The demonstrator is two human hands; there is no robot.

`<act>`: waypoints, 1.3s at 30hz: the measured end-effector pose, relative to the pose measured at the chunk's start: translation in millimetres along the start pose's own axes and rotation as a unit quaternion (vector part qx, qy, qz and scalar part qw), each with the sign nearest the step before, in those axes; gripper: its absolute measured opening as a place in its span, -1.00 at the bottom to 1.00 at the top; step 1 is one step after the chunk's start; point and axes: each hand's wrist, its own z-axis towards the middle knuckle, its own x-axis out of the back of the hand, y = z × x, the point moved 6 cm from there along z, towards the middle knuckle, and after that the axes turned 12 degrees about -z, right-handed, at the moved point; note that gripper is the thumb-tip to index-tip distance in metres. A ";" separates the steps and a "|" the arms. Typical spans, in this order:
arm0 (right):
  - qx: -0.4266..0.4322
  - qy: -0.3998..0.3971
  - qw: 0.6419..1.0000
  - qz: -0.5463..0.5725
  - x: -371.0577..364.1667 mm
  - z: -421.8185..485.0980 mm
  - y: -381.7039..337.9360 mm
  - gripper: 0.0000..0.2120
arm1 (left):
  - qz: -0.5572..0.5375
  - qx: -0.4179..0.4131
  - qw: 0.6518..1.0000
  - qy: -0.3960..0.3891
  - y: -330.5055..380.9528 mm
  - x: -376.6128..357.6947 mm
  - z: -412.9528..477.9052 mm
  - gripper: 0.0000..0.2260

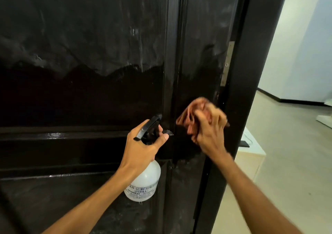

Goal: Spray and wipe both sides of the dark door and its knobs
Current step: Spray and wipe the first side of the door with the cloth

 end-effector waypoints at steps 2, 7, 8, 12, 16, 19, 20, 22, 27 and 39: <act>-0.100 0.061 0.993 0.024 13.9 51.9 20.1 -0.60 | 0.001 0.012 1.000 0.003 -9.0 1.2 -2.7 -0.90; -0.114 -0.020 0.993 0.001 -6.7 -37.2 2.3 -0.29 | 0.001 0.054 0.998 0.013 -39.2 1.4 -23.1 -0.89; -0.098 -0.068 0.993 -0.020 -15.4 -83.8 -8.6 -0.21 | -0.001 0.056 0.998 0.017 -42.9 4.1 -26.4 -0.90; -0.091 -0.142 0.986 -0.002 -22.6 -149.0 -30.3 -0.16 | 0.000 0.057 0.998 0.015 -52.7 11.8 -33.9 -0.90; -0.339 0.022 0.936 0.091 -10.4 -94.2 -19.9 -0.51 | 0.004 0.087 0.996 0.034 -78.7 26.5 -48.4 -0.90; -0.305 -0.042 0.948 0.083 -22.2 -137.2 -64.5 -0.36 | 0.010 0.105 0.993 0.049 -98.8 31.2 -65.3 -0.90; -0.253 -0.084 0.960 0.090 -27.3 -158.5 -85.1 -0.27 | 0.010 0.106 0.993 0.052 -100.7 32.1 -67.3 -0.89; -0.166 -0.136 0.972 0.097 -35.6 -177.4 -102.2 -0.16 | 0.011 0.103 0.993 0.056 -101.7 34.6 -65.9 -0.90; -0.383 0.008 0.915 0.128 -30.6 -128.2 -94.6 -0.49 | 0.038 0.091 0.992 0.084 -107.9 66.1 -69.3 -0.89; -0.389 0.021 0.914 0.110 -31.6 -74.0 -187.1 -0.49 | 0.058 0.058 0.975 0.208 -86.4 176.6 -92.8 -0.87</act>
